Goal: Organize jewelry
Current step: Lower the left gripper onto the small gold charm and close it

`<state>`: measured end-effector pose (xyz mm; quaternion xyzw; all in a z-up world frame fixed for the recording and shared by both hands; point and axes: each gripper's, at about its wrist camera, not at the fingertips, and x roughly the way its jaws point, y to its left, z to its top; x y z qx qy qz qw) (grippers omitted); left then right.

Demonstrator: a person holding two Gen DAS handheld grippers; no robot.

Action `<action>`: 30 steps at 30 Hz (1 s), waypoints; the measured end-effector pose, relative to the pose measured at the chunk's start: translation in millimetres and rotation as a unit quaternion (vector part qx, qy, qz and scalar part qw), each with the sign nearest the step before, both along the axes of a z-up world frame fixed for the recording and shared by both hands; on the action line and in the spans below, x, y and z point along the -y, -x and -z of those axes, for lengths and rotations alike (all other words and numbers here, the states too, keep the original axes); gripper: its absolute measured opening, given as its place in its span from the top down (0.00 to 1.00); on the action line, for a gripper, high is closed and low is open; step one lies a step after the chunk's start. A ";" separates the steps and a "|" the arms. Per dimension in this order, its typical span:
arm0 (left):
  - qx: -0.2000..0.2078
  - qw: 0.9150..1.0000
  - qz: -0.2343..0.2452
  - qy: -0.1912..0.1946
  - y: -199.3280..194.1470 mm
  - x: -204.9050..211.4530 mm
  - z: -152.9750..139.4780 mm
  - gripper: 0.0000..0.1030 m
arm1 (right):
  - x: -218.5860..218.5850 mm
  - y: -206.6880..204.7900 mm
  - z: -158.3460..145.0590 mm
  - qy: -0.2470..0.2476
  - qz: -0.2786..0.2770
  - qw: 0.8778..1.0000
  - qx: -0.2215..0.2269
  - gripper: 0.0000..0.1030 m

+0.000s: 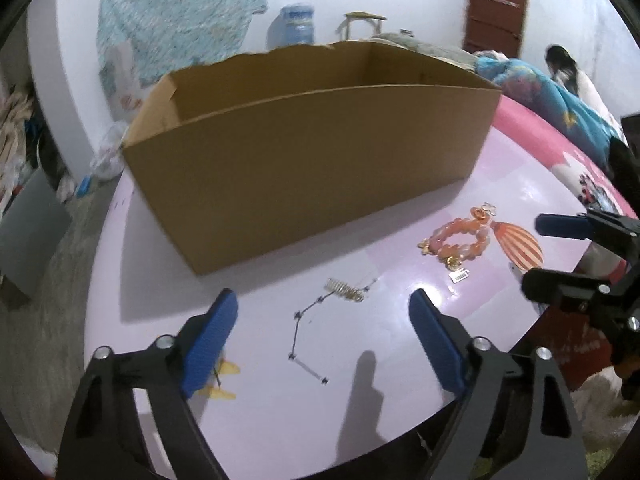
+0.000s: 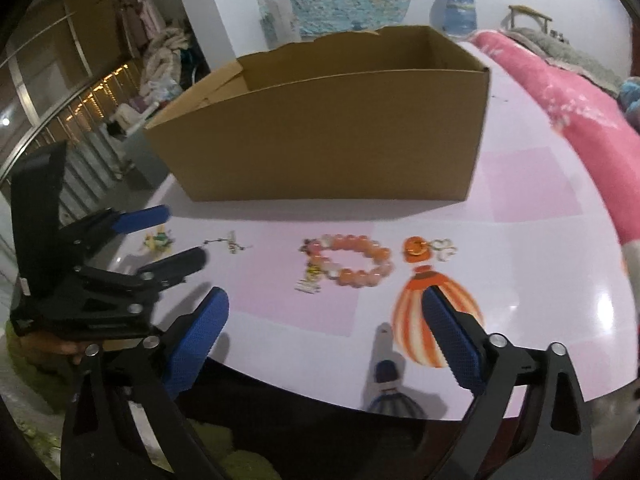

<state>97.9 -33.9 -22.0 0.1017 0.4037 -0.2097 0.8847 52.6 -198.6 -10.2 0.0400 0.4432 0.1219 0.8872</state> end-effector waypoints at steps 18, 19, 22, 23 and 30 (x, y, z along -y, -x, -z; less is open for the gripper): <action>-0.050 0.993 0.103 -0.042 -27.9 30.4 26.3 0.77 | -16.3 -17.9 15.3 -0.030 -0.035 0.998 -0.040 0.28; -0.052 0.992 0.107 -0.040 -27.1 30.4 27.4 0.78 | -16.2 -18.1 16.8 -0.031 -0.034 0.998 -0.040 0.28; -0.053 0.991 0.117 -0.044 -26.5 33.5 27.5 0.84 | -14.0 -19.7 17.2 -0.033 -0.035 0.998 -0.041 0.29; -0.051 0.990 0.120 -0.046 -25.0 34.3 27.6 0.85 | -13.7 -19.9 17.4 -0.033 -0.036 0.998 -0.041 0.29; -0.046 0.991 0.116 -0.046 -21.1 35.9 29.3 1.00 | -9.1 -20.1 16.9 -0.036 -0.038 0.998 -0.045 0.30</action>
